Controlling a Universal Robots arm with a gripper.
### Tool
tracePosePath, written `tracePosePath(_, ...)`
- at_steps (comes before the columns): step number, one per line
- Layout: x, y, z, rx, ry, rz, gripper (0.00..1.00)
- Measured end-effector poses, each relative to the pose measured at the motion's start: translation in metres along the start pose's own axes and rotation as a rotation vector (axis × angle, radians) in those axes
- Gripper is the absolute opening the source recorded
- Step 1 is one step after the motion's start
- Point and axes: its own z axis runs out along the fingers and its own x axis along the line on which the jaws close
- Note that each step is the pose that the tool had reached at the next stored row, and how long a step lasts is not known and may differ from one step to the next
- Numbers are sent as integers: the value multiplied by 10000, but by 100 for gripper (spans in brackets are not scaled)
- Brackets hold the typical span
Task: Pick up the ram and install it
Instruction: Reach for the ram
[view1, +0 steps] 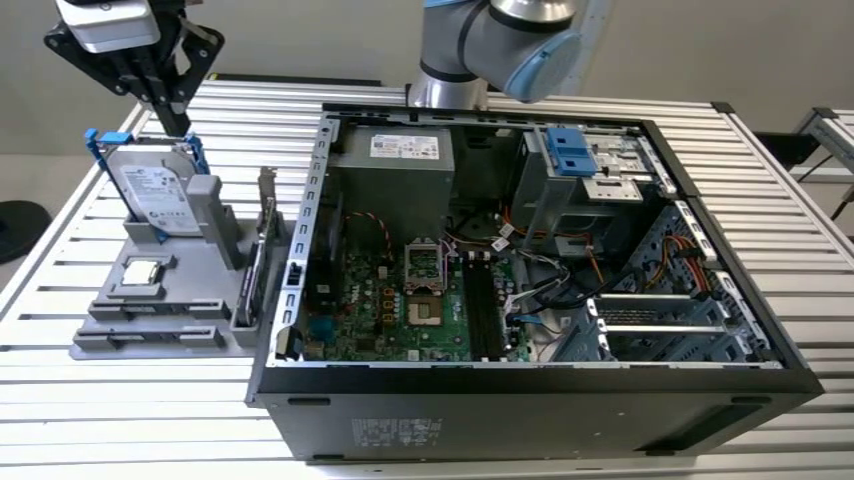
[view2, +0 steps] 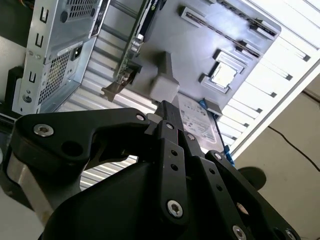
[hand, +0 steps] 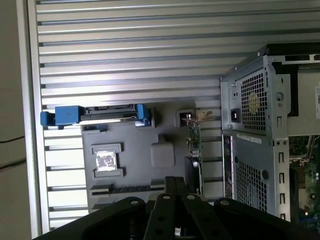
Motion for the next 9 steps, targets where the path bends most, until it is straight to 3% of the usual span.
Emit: tracePosePath(9,74,-5,-1,0,0,1,0)
